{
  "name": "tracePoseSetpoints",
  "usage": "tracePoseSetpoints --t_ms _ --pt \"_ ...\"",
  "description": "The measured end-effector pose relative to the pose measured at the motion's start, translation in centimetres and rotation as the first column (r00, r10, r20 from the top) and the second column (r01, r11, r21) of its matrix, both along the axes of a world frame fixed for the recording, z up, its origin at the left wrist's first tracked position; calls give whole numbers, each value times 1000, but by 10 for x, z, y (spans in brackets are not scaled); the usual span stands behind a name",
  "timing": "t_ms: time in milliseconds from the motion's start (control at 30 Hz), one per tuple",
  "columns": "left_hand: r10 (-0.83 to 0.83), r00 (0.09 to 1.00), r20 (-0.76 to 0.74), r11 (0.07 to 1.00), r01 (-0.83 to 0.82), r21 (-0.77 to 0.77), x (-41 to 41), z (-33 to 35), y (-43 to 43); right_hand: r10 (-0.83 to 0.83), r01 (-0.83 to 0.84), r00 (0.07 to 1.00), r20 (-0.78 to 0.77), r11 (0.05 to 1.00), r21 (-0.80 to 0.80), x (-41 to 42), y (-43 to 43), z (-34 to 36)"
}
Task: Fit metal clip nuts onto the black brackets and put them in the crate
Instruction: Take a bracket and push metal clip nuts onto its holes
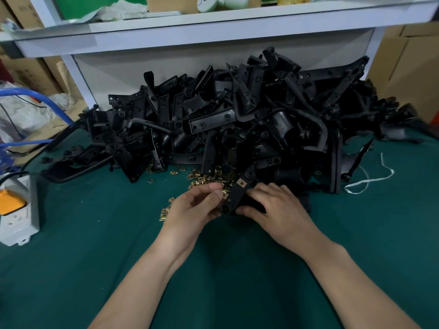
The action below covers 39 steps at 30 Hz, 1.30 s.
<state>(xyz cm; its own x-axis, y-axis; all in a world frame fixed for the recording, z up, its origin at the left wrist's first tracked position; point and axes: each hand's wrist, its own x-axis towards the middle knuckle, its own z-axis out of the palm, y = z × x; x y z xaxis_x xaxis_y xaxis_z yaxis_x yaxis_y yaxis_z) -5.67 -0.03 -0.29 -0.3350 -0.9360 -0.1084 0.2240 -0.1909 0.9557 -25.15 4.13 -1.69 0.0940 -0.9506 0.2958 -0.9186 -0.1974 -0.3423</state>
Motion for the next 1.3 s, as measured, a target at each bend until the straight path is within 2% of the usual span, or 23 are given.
tracePoseSetpoints --t_ms 500,767,833,1000,1133,1300 --pt "-51 996 -70 996 56 73 5 -4 -5 11 -11 1000 0 1000 10 -2 0 -2" --pt "-1 997 76 1000 2 -9 2 -3 -1 9 -9 1000 -9 1000 9 -2 -1 -3" --pt "33 989 146 998 -24 -63 1 -3 1 4 -4 1000 -18 1000 9 -2 -1 -3" --pt "171 937 306 946 -69 -317 -3 -4 12 -5 5 1000 -17 1000 24 0 -2 -2" --pt "204 927 315 933 -86 -351 -11 -6 22 -45 46 998 -45 999 21 1 -3 -2" --pt "244 860 448 905 -35 -425 -19 -11 26 -57 59 995 -78 998 24 2 -4 -2"
